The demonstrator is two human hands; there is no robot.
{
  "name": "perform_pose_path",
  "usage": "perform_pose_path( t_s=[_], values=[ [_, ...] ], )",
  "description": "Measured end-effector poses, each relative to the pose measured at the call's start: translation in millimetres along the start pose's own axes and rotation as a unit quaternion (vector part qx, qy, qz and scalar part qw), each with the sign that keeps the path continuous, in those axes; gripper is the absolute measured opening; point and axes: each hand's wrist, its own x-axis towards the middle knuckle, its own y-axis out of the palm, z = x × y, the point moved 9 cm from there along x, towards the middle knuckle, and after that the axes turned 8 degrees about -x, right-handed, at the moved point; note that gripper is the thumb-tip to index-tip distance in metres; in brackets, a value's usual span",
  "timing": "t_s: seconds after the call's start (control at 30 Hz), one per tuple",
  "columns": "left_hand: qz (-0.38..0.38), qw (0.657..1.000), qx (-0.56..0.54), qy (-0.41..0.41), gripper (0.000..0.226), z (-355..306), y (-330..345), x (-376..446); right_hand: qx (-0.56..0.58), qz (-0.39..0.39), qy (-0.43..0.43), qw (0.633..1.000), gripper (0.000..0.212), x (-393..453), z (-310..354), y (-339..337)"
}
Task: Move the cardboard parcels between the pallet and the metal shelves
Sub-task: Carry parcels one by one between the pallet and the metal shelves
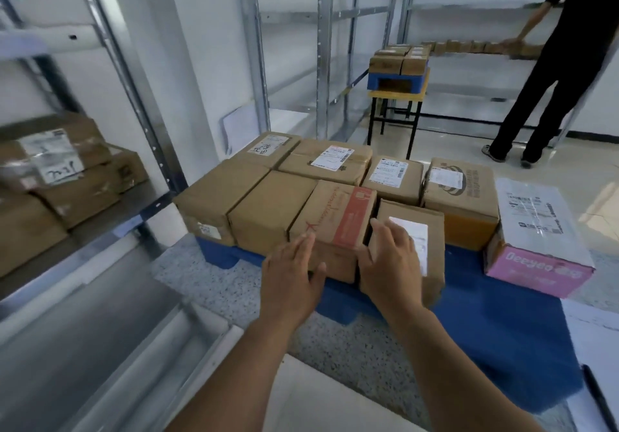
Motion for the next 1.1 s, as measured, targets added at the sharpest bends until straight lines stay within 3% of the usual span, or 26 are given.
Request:
perform_pose_path(
  t_s=[0.23,0.63,1.1],
  values=[
    [-0.065,0.992,0.041,-0.096,0.057,60,-64,-57,0.031,0.039,-0.129,0.990,0.039,-33,87,36],
    [-0.173,0.953,0.120,-0.219,0.056,131,-167,-124,0.071,0.106,-0.251,0.959,0.048,-70,195,79],
    [-0.213,0.934,0.131,-0.255,0.058,244,-251,-96,0.094,0.113,-0.326,0.934,0.048,-42,336,141]
  ],
)
